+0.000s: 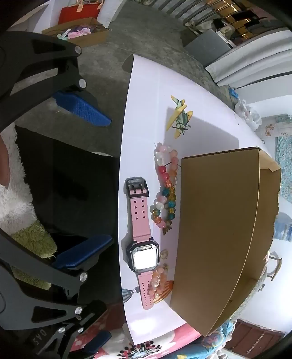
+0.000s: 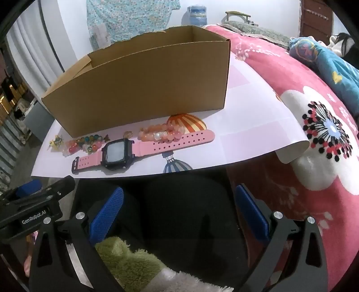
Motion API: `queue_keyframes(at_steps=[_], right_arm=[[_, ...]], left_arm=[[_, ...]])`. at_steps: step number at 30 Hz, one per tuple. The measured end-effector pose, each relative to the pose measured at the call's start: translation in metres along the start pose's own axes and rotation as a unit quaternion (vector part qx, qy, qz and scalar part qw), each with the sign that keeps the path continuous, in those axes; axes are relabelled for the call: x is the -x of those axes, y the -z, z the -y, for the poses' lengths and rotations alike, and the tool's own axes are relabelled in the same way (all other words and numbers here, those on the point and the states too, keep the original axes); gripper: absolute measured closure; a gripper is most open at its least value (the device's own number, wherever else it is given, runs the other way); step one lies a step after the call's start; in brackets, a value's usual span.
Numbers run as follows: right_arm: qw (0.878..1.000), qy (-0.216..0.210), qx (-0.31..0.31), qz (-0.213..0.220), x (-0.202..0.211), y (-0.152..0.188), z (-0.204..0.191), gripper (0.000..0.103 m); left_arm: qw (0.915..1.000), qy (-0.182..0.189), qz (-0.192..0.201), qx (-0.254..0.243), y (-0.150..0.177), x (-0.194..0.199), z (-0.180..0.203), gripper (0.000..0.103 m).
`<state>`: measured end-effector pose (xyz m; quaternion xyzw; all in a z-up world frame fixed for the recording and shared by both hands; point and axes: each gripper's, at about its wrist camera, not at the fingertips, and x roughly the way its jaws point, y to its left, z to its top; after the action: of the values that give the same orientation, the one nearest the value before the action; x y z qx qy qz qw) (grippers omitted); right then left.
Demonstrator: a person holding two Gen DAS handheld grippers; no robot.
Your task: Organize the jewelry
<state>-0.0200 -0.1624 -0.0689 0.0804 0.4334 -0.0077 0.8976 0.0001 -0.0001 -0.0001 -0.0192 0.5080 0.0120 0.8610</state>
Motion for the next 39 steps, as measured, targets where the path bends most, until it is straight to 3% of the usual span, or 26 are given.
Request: queue_keyframes(at_steps=[39], right_arm=[[1.000,0.006,0.003,0.005,0.0029,-0.0043,0.0015,0.006]], left_arm=[[1.0000,0.002,0.001,-0.005,0.0017,0.0003,0.0003,0.009]])
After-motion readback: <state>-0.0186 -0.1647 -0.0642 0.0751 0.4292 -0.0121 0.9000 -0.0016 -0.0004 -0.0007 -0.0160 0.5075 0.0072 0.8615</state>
